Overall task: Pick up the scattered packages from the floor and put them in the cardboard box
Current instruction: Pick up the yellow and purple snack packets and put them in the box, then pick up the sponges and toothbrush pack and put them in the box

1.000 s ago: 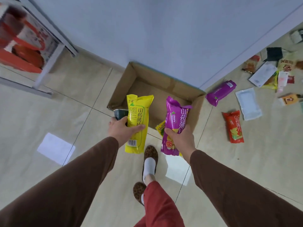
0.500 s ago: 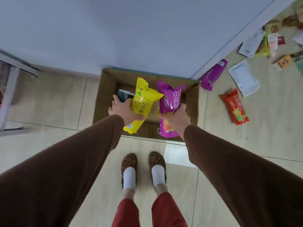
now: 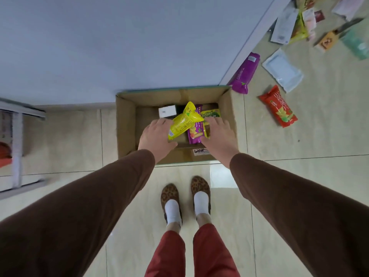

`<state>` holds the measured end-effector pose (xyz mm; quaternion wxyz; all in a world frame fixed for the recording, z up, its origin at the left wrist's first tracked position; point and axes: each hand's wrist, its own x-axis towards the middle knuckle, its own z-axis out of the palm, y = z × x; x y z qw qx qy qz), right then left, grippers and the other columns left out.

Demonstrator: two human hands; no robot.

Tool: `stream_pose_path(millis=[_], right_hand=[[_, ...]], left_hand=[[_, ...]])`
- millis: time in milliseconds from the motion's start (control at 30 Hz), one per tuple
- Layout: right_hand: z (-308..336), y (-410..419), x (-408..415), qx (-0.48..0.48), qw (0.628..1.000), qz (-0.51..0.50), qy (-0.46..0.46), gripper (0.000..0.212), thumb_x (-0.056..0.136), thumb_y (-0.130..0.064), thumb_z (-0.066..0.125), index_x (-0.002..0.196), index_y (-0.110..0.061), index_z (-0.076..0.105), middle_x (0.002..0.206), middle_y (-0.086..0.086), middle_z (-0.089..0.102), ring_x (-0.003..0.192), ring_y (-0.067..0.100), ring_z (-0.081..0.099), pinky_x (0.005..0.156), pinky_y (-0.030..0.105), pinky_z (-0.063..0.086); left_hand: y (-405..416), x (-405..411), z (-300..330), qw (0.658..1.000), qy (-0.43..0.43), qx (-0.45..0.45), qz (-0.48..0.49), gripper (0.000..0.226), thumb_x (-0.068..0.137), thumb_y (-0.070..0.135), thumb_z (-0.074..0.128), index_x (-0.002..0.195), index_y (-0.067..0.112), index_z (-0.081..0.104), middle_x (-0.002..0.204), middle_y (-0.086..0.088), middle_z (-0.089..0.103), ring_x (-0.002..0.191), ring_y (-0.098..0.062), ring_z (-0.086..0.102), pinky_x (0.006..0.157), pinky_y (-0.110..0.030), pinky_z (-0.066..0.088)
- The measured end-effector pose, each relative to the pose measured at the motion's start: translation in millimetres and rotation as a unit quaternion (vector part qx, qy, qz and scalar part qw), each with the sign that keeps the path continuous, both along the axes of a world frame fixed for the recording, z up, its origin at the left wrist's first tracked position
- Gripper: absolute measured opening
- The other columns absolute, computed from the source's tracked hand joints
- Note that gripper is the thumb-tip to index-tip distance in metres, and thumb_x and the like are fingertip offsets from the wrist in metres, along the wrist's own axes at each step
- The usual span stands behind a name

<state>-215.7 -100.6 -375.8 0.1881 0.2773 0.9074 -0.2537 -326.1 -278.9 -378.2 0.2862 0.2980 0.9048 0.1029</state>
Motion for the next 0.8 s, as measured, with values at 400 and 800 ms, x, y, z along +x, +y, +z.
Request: stream_pose_path(millis=[400, 800], right_hand=[[71, 88, 103, -0.006, 0.995, -0.088, 0.044, 0.050, 0.093, -0.024, 0.063, 0.141, -0.017, 0.051, 0.135, 0.006, 0.057, 0.125, 0.029, 0.048, 0.104, 0.043, 0.045], [78, 272, 271, -0.009, 0.986, -0.157, 0.045, 0.049, 0.093, -0.024, 0.064, 0.140, -0.017, 0.054, 0.131, 0.005, 0.061, 0.119, 0.028, 0.052, 0.100, 0.039, 0.045]], left_hand=[[126, 55, 77, 0.986, 0.008, 0.008, -0.166, 0.048, 0.087, 0.039, 0.069, 0.130, 0.023, 0.055, 0.128, 0.000, 0.058, 0.121, -0.024, 0.051, 0.093, -0.039, 0.044], [335, 203, 90, 0.972, 0.001, -0.030, -0.234, 0.045, 0.085, 0.033, 0.068, 0.127, 0.022, 0.057, 0.126, 0.000, 0.060, 0.119, -0.024, 0.055, 0.095, -0.041, 0.046]])
